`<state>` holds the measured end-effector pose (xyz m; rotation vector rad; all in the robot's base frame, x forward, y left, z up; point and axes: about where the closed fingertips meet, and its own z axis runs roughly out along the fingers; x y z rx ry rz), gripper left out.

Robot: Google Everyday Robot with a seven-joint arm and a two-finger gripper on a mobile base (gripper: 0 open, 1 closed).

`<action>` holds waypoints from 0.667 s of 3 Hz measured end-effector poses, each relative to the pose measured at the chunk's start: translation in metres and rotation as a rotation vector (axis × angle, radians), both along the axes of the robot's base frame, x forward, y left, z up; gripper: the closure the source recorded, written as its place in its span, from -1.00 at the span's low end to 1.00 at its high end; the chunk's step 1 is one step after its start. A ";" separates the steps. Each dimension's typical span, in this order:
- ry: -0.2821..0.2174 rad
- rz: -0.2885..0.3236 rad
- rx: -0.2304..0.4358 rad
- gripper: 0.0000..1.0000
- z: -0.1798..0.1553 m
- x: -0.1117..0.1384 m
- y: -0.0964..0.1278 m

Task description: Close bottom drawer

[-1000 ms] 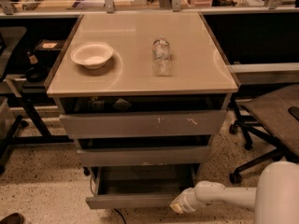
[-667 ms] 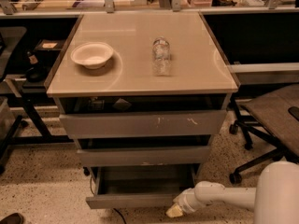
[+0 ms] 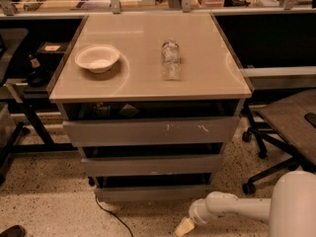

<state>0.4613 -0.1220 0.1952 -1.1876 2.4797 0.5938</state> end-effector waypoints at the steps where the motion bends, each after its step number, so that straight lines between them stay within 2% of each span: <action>1: 0.000 0.000 0.000 -0.74 0.000 0.000 0.000; 2: 0.000 0.000 0.000 -0.28 0.000 0.000 0.000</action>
Offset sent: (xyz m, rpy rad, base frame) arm 0.0000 0.0000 0.0000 0.0000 0.0000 0.0000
